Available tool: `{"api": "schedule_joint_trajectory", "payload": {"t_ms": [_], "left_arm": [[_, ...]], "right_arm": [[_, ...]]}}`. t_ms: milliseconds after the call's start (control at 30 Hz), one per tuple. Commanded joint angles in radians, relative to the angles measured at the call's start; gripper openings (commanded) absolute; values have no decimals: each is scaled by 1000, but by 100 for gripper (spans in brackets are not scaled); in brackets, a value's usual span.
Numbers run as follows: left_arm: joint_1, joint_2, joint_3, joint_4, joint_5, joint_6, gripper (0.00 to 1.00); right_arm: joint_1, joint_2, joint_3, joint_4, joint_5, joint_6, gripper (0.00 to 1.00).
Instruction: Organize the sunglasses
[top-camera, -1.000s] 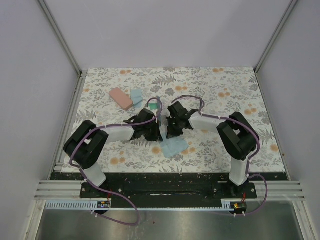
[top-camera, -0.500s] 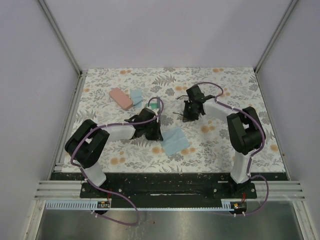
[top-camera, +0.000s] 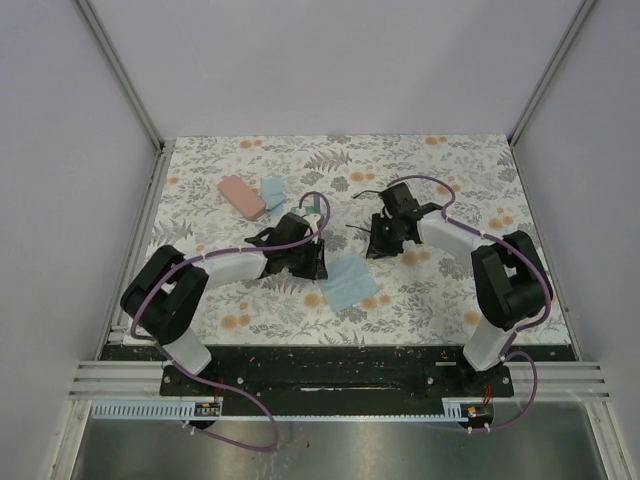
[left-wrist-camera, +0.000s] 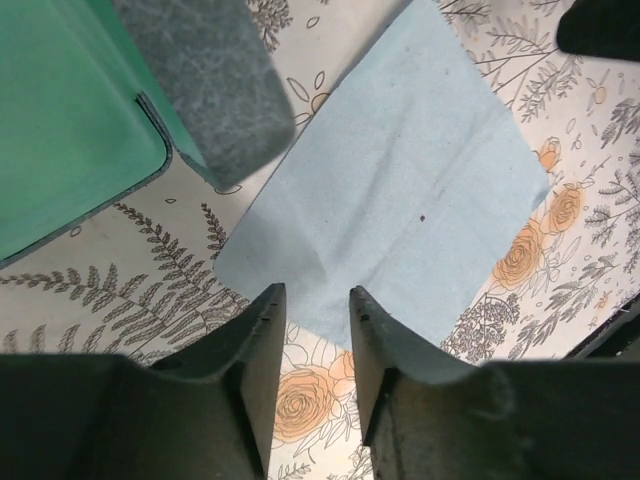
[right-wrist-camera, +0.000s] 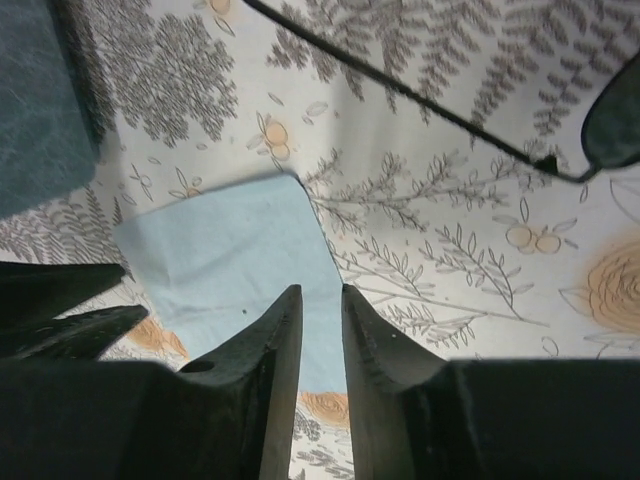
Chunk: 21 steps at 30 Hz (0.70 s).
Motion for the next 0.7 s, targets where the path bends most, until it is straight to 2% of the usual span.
{"api": "schedule_joint_trajectory", "payload": {"t_ms": [0, 133, 233, 367, 500, 667], "left_arm": [[-19, -102, 32, 5, -49, 109, 39], [-39, -145, 22, 15, -63, 202, 44], [-57, -173, -9, 56, -48, 294, 51], [-88, -196, -34, 71, -48, 417, 62], [-122, -164, 2, -10, -88, 502, 63], [-137, -107, 22, -27, -76, 506, 60]], "right_arm": [[7, -69, -59, -6, -25, 46, 31], [16, -77, -80, -15, -9, 96, 40], [16, -60, -64, -72, 81, 211, 39], [16, -43, -16, -181, 126, 371, 40], [16, -86, -36, -192, 149, 471, 43], [13, -118, -33, -198, 167, 477, 43]]}}
